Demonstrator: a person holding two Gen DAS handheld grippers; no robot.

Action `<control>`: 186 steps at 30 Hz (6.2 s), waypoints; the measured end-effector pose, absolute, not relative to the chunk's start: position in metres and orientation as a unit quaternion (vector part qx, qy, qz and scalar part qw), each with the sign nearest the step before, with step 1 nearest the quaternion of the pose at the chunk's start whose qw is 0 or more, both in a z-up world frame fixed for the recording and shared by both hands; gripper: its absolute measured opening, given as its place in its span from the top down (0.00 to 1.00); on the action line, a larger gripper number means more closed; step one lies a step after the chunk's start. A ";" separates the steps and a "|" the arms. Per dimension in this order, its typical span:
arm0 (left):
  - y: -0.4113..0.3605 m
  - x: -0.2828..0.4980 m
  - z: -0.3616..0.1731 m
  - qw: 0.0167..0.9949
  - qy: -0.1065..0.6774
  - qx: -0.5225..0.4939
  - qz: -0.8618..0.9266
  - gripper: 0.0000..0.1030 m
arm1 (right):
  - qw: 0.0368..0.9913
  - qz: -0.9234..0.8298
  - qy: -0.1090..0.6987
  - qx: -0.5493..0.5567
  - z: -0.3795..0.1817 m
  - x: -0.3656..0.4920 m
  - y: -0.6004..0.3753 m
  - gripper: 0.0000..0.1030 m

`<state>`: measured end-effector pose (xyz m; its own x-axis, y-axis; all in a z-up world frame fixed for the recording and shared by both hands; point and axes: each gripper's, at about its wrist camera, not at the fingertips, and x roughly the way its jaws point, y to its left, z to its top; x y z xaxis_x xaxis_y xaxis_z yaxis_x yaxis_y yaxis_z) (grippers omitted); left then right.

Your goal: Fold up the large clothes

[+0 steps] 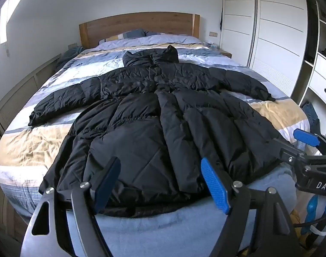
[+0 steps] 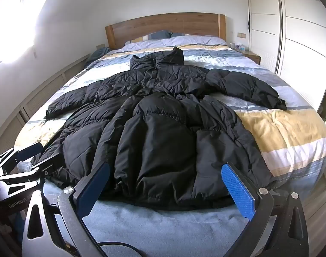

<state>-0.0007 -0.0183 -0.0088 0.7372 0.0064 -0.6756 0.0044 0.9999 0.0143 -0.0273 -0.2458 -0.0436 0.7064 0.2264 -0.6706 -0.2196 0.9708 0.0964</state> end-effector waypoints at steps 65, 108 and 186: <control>0.016 0.029 -0.029 0.911 0.411 -0.022 0.007 0.26 | 0.909 0.117 0.399 0.007 -0.064 -0.004 -0.244 0.01; 0.078 0.211 0.042 0.920 0.382 0.015 0.087 0.26 | 0.927 -0.005 0.342 0.153 0.005 0.238 -0.345 0.01; 0.197 0.192 -0.006 0.883 0.423 -0.150 0.138 0.26 | 0.868 0.321 0.375 0.059 -0.022 0.302 -0.272 0.80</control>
